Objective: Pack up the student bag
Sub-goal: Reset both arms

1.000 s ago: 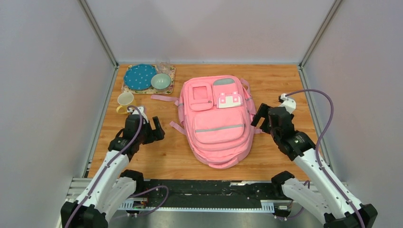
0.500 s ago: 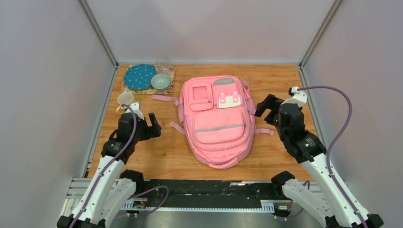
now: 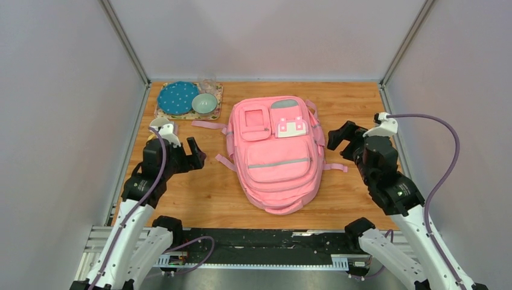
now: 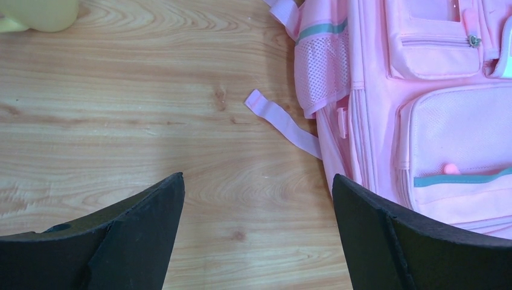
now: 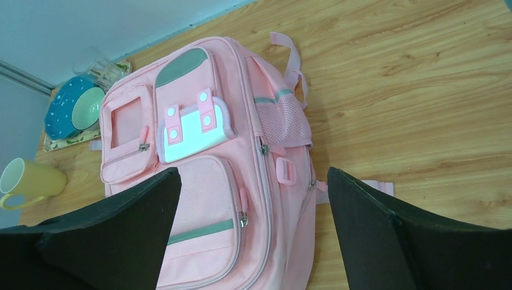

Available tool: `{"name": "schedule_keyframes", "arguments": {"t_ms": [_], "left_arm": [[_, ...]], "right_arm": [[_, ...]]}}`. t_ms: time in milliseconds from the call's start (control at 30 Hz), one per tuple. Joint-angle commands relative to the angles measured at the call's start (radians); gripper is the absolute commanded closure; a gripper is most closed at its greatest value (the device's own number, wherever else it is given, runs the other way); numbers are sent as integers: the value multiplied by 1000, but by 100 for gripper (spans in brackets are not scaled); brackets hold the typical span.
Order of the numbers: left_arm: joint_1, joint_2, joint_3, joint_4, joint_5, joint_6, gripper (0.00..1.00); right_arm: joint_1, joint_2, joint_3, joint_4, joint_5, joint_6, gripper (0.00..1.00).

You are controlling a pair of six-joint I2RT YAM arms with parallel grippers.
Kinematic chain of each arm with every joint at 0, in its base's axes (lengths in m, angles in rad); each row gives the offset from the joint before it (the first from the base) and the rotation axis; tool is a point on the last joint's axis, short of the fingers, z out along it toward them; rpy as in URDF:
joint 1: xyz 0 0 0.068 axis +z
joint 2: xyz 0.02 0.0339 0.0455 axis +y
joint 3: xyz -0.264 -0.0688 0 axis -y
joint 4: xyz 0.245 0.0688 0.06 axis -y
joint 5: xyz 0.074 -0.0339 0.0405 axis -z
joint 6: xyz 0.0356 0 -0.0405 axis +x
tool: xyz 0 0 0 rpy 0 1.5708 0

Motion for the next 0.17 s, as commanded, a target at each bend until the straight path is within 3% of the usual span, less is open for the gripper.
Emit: {"name": "schedule_keyframes", "arguments": {"t_ms": [0,133], "left_arm": [[3,1,40,-6,23,25,2],[3,3,45,-13,11,17,2]], "right_arm": [[3,-13,43,-25,6,-29,5],[3,-28,41,-41,18,-40,5]]}}
